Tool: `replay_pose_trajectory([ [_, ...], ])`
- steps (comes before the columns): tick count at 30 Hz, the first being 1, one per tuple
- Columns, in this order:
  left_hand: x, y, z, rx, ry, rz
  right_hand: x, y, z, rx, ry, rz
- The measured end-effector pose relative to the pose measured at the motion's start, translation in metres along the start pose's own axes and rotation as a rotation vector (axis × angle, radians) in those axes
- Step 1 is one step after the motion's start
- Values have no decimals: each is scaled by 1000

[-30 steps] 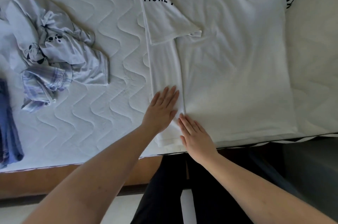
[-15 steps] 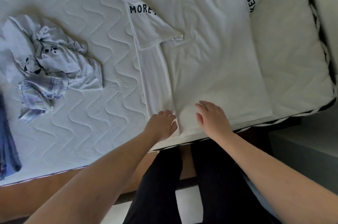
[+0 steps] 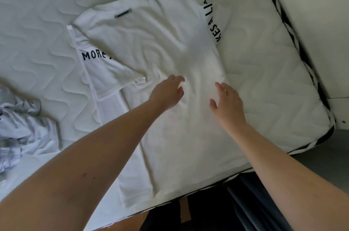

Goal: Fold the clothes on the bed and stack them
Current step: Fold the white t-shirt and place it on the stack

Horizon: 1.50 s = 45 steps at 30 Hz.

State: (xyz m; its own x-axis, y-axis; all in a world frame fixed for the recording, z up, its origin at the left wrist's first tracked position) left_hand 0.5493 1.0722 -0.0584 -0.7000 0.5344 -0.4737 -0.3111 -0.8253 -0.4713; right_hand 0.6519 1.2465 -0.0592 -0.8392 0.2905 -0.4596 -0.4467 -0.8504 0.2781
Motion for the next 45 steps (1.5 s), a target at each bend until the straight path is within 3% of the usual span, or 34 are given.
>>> replay_pose_trajectory([
  [7, 112, -58, 63, -10, -151, -77, 45, -25, 19, 293, 43, -138],
  [12, 183, -94, 99, 60, -133, -114, 73, -35, 28, 552, 121, -180],
  [19, 243, -90, 119, 341, 63, 190, 107, -45, 36, 766, 92, -213],
  [21, 239, -90, 118, 378, 122, 153, 120, -46, 43, 815, 83, -220],
  [24, 224, -88, 114, 250, 85, 35, 145, -42, 56, 943, 53, -225],
  [28, 203, -83, 108, -47, 35, -133, 184, -25, 68, 1227, 113, -272],
  [32, 200, -76, 102, -66, 48, -249, 224, -4, 90, 1582, 151, -315],
  [35, 204, -71, 101, 0, 73, -270, 238, 7, 99, 1507, 218, -263],
  [38, 209, -69, 112, -13, -4, -275, 239, -3, 109, 1452, 45, -282],
  [42, 231, -56, 140, 52, -286, -173, 232, -37, 120, 1551, -105, -286],
  [45, 262, -41, 145, 274, -179, -19, 225, -63, 122, 1684, -169, -337],
])
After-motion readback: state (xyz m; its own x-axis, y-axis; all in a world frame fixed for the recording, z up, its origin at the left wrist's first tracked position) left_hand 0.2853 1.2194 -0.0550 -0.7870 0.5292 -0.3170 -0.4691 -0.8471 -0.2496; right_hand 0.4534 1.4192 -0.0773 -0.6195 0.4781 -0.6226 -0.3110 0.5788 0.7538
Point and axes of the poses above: each hand's wrist, its own x-axis towards the middle knuckle, its own z-axis out of the back of the hand, y = z × x, the point moved 5 cm from there along x, towards the middle knuckle, and after that the axes turned 5 degrees about y, right-handed, at the moved point
